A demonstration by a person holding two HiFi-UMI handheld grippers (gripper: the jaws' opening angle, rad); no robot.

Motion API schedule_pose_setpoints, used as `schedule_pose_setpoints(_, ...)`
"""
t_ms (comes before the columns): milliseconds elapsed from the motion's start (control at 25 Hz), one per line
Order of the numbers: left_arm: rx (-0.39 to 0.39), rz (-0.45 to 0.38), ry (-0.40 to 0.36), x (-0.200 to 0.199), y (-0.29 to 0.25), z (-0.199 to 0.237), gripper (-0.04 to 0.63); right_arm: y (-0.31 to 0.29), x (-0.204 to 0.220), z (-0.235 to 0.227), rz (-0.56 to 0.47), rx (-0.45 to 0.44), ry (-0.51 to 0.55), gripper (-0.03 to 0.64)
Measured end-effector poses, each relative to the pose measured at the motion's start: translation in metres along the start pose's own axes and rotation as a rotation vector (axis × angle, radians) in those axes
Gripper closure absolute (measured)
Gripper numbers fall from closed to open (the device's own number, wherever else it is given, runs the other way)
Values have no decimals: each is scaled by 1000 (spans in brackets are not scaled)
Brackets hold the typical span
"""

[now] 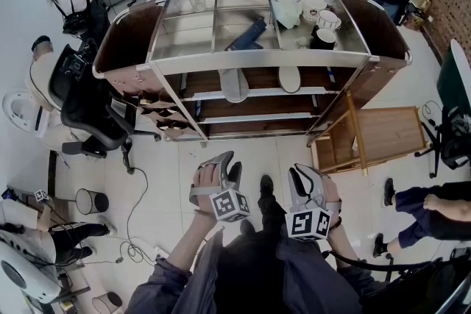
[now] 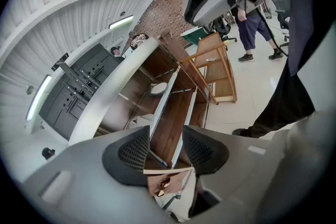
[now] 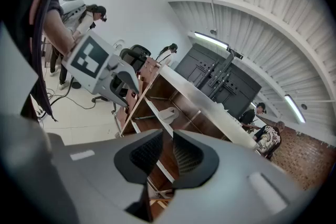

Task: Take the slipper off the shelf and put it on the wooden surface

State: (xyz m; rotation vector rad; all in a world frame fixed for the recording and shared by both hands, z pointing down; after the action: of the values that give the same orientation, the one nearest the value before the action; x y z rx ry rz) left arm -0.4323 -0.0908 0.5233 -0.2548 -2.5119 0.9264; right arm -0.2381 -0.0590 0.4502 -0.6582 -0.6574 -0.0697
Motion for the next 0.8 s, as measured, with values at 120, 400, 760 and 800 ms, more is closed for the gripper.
schedule_pose_setpoints(120,-42,35,-39,-15,-75,25,393,-41,3,-24,18,-9,-4,565)
schedule_pose_setpoints(400,-63,124,-180,-42,-240,74,339,-150,2,-99,83,-76,6,566)
schedule_pose_setpoints(760,35,221,-224,-36,-329,65,329,-241,11,-153,132,-162,16,569)
schedule_pose_setpoints(800,11,220,-225,-35,-331,66,392,-246,13,-155,134,-169,18,569)
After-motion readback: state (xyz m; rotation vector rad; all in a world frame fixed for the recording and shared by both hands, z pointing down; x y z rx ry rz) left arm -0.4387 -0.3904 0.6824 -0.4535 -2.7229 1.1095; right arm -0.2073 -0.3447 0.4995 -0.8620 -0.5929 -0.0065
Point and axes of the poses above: the fingertips, and each gripper's own axes: y backward along the fingers, z to its left, x out of its underside, the point moved 10 cm from there along y, backward along the fingers, and after that the axes turned 11 degrees about z, right-handed, at the moved point
